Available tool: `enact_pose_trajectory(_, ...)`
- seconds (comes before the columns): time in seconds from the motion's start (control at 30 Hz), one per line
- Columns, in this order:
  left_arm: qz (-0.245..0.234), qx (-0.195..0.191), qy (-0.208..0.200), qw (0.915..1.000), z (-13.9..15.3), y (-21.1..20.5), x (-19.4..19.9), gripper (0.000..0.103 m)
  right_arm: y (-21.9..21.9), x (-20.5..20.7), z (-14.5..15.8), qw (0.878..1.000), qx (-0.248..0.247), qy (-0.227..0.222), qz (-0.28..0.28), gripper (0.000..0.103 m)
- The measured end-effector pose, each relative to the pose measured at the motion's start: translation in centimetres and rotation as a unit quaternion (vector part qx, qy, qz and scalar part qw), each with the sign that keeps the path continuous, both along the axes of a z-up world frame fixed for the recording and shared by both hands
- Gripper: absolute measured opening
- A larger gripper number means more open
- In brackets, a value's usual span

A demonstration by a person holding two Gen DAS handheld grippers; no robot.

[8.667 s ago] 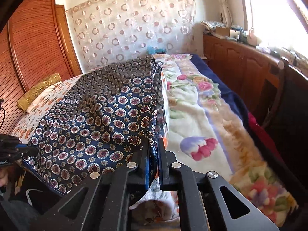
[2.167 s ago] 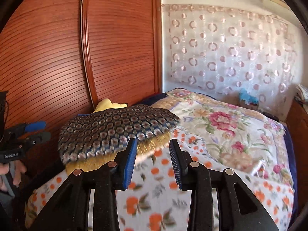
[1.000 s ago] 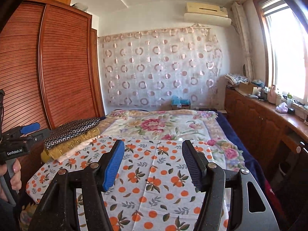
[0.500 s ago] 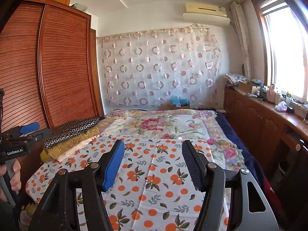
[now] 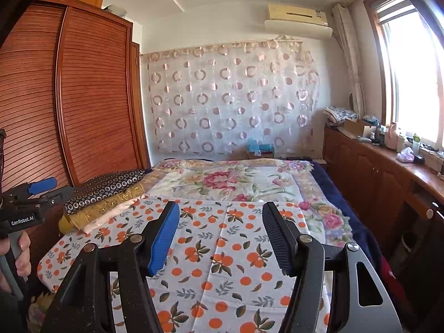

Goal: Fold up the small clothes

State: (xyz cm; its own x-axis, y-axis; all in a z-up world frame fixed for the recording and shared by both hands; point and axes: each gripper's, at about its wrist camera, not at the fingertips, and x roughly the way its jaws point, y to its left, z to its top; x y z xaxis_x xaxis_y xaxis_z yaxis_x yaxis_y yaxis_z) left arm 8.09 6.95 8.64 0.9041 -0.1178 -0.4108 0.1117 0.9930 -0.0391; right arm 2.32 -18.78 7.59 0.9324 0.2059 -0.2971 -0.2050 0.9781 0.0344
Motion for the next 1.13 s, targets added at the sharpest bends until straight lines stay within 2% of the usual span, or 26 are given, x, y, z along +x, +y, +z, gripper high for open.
enact_pose_trajectory(1.13,-0.001,0.002,-0.001,1.0,-0.12,0.33,-0.01,0.084,-0.68,0.13,-0.4,1.0,0.001,-0.005,0.001,0.064)
